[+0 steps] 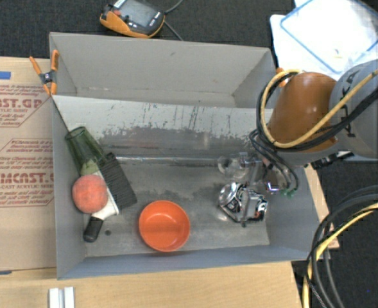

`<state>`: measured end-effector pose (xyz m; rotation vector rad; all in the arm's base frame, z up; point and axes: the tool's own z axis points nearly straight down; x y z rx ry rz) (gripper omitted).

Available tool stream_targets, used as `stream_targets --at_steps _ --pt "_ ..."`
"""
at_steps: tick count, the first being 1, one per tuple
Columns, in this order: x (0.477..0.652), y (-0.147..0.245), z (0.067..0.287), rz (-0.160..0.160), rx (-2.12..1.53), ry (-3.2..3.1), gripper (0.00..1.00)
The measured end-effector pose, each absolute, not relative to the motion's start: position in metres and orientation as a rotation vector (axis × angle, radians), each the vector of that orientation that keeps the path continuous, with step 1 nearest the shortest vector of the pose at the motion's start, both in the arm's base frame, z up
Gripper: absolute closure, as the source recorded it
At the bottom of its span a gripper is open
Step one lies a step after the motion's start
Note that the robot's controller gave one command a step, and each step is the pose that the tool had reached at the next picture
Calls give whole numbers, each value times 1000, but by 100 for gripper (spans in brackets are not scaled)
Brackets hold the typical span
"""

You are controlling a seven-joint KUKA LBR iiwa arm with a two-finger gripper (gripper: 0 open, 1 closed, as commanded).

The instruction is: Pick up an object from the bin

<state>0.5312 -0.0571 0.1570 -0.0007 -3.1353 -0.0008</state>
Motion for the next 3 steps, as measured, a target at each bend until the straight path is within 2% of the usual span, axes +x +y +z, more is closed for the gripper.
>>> stream_targets --at_steps 1,2,3 --pt "533 -57 161 0 1 -3143 0" --pt "520 -110 69 0 -83 -3137 0" --pt "516 -105 70 -2 -169 -3146 0"
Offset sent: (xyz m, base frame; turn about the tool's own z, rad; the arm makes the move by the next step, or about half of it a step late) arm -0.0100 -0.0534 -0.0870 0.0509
